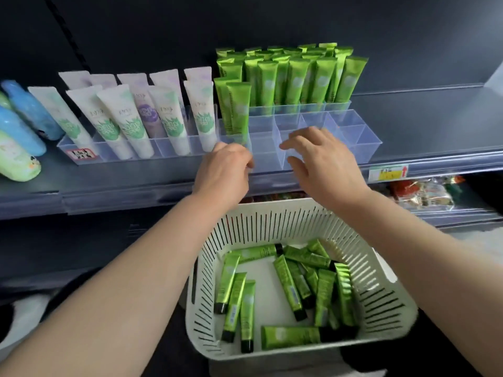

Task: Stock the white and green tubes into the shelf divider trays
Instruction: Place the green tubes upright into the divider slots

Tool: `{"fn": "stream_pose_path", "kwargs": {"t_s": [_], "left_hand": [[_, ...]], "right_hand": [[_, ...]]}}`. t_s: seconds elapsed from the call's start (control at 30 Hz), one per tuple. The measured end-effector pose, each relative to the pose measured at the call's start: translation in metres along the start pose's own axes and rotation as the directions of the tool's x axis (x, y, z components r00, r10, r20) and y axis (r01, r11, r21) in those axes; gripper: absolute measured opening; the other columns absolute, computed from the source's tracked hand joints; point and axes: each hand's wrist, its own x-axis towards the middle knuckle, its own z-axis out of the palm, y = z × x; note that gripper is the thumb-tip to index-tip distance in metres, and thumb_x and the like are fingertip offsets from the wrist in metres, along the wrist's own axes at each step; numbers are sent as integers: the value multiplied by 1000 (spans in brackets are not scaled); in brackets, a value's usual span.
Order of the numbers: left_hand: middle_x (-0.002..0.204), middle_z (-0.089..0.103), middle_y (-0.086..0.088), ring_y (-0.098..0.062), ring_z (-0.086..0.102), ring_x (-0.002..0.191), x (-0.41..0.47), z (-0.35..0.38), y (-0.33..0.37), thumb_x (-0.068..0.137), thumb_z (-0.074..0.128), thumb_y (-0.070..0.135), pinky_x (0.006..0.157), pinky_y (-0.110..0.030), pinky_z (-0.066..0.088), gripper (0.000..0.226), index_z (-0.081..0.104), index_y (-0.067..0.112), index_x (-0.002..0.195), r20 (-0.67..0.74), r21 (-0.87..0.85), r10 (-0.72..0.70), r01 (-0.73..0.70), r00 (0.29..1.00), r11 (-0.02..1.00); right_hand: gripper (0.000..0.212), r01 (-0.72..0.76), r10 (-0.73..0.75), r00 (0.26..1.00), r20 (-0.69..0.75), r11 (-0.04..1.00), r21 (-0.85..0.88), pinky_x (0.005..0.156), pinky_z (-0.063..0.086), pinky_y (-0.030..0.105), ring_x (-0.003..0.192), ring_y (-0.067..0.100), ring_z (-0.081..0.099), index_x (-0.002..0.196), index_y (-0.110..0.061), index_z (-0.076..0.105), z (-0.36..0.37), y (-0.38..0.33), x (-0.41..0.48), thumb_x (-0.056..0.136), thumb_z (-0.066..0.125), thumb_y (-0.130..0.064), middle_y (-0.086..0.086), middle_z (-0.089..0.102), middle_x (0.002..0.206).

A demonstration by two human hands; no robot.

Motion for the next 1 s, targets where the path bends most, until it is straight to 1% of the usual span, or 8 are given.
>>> {"fn": "stream_pose_path", "kwargs": {"t_s": [0.13,0.27,0.33,0.4,0.5,0.67,0.83,1.0], "left_hand": [[140,51,-10,-32,45,124,-13,22,15,82,63,-2,97,-46,43,30,71,16,105,-163,85,86,-73,983,994],[123,63,-9,-34,56,108,-16,30,22,76,64,-9,87,-48,49,31,73,12,97,-315,46,183,-177,931,983],[110,68,-5,-30,58,97,-20,38,27,78,61,-10,82,-47,51,31,74,14,93,-215,-14,221,-230,951,973],[111,67,2,-24,57,102,-27,51,34,86,54,-1,85,-42,50,32,71,22,101,41,-51,159,-157,986,986],[119,62,4,-23,58,108,-43,85,36,91,53,9,83,-35,47,32,65,32,112,461,73,45,-88,886,993],[114,63,-3,-25,60,101,-69,114,24,91,56,10,77,-35,50,27,65,24,113,724,143,-15,-129,690,981],[116,61,-2,-22,59,102,-74,122,20,92,54,7,71,-31,45,30,64,22,116,740,131,4,-150,673,980],[127,57,-2,-23,57,112,-78,129,22,95,54,13,83,-34,48,33,60,24,126,759,110,13,-147,651,983]], "right_hand": [[23,-51,59,974,221,998,-40,82,48,41,107,26,56,110,-22,67,28,18,-78,88,59,-17,-1,61,116],[31,-179,179,903,391,983,-37,73,51,35,105,21,56,113,-27,64,47,31,-107,89,53,-11,-4,61,113],[39,-193,202,826,527,979,-72,71,52,31,102,18,58,115,-31,61,54,37,-113,89,51,-4,-5,62,116],[48,-285,270,640,719,953,-104,80,50,30,104,19,58,120,-28,59,57,42,-121,86,48,4,-1,59,125],[59,-361,293,427,855,923,-136,88,46,29,112,23,55,129,-27,55,60,42,-136,84,47,10,6,50,137],[63,-348,259,348,901,928,-133,98,43,30,125,24,48,135,-27,50,73,43,-156,85,49,10,7,40,147],[41,-339,221,264,939,933,-124,93,48,29,109,17,59,121,-24,64,78,47,-151,81,74,-18,-1,59,127],[27,-238,217,319,922,961,-144,88,50,35,96,19,57,102,-16,66,78,42,-147,86,67,-37,1,60,105]]}}
